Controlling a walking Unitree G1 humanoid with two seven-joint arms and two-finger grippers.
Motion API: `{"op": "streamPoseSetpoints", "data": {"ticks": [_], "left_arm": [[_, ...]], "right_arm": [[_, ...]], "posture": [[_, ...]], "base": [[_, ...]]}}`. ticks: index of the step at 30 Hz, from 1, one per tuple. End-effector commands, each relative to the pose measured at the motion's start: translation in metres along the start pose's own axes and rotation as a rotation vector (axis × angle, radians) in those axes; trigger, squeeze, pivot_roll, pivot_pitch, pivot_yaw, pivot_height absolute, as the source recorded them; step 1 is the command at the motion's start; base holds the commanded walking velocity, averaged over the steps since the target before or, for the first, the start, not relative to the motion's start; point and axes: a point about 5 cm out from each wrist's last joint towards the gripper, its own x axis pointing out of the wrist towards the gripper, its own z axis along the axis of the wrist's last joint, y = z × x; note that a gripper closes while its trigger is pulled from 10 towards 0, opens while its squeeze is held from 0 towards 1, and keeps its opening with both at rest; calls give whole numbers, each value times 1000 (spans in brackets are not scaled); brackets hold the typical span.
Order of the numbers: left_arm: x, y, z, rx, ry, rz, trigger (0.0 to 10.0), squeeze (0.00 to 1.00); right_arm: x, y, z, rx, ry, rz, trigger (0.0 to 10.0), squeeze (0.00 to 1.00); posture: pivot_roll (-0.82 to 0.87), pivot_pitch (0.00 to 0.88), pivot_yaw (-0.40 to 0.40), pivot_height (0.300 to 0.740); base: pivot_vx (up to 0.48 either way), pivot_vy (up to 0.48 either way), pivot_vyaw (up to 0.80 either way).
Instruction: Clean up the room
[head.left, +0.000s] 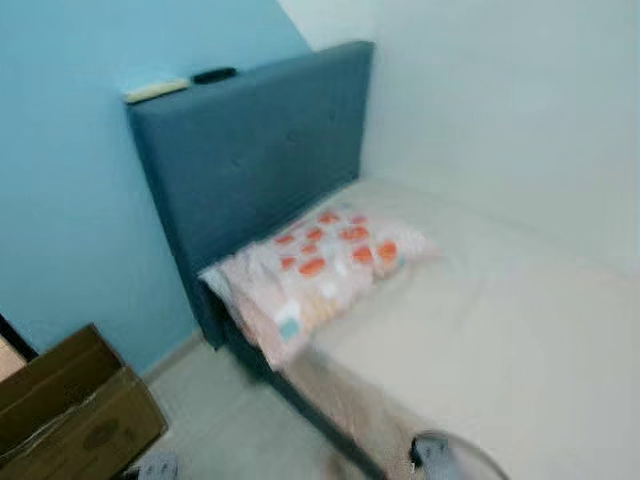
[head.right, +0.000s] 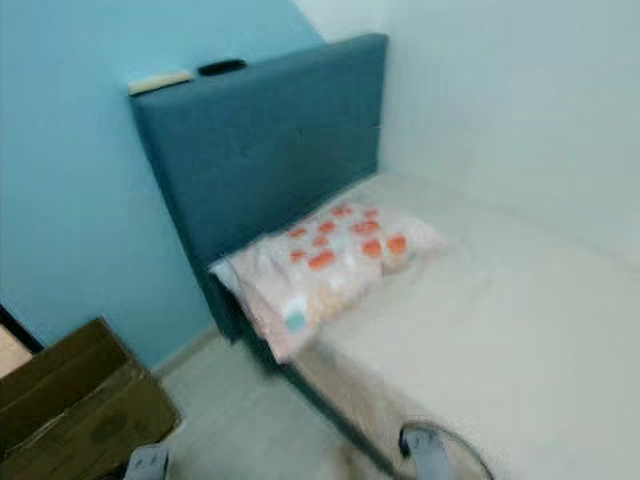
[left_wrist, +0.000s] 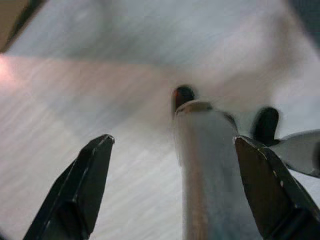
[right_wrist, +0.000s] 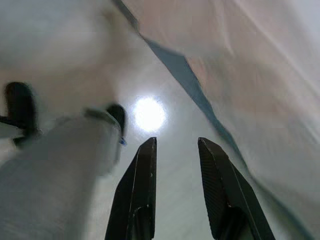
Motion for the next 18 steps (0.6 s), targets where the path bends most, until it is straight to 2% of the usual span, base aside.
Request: {"op": "streamPoseSetpoints", "data": {"ticks": [1,18], "left_arm": [[0,3,2,23,-4,4,10000,0],[0,1,7,81,-29,-28,10000,0]], "right_arm": [[0,4,0,5,5,4,10000,0],[0,2,-5,2,23,-11,10000,0]], "posture": [[-36,30,4,720],[-36,23,4,720]], "base": [[-251,0,-781],[0,0,-781]]}}
